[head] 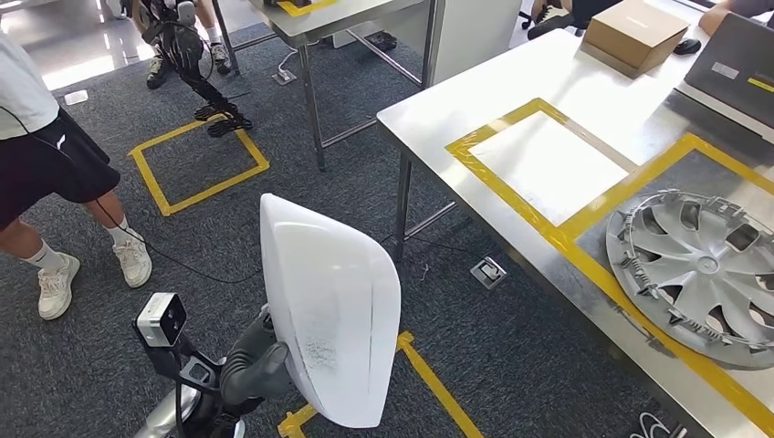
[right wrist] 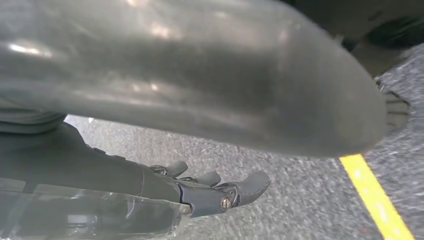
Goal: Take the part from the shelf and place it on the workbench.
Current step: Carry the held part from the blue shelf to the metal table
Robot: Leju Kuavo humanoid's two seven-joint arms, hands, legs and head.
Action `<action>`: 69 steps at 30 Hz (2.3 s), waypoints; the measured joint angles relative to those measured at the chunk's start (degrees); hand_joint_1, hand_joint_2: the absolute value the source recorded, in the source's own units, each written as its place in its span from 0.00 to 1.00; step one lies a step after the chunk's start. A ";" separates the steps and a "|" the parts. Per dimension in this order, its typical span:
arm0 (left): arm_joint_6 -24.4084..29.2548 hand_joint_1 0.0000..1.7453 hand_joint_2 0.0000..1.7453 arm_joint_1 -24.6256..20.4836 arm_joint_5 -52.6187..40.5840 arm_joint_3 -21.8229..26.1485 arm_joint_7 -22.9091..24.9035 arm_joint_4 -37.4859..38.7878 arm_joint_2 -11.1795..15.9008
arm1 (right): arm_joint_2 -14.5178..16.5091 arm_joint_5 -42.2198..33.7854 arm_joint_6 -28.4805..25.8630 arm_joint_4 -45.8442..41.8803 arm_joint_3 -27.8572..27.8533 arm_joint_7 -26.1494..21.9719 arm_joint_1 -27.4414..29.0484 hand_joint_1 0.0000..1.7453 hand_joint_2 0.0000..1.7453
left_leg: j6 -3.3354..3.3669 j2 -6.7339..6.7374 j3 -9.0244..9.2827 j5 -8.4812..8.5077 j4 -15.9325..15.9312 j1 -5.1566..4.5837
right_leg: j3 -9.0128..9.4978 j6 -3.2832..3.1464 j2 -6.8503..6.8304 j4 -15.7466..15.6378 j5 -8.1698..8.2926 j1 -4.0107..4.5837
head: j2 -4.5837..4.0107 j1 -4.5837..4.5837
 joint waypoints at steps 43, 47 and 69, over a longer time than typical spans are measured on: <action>-0.01 1.00 1.00 1.04 -0.87 0.20 -0.97 -1.05 0.60 | -0.17 -0.85 0.34 0.02 2.01 0.03 0.67 0.00 0.00 | -1.82 0.29 -8.08 -15.15 17.43 0.60 | 5.98 -3.99 0.35 -3.93 -1.87 0.35 | 0.00 -0.32; 0.01 1.00 1.00 1.13 -0.95 0.21 -1.09 -1.00 0.73 | 1.02 -1.16 0.17 0.02 2.37 0.03 1.61 0.00 0.00 | 0.42 0.04 -10.34 -0.32 5.24 -1.27 | 10.10 -3.44 1.61 -3.98 -5.47 0.46 | 0.00 -0.39; -1.00 1.00 1.00 1.11 1.51 0.36 -0.92 -1.30 0.11 | 0.41 -2.70 -0.26 -0.02 2.97 -1.30 -0.18 0.00 0.00 | -0.82 -1.15 -10.72 4.27 5.55 -1.46 | 5.83 -4.21 0.07 -5.45 -0.76 0.42 | 0.00 -0.11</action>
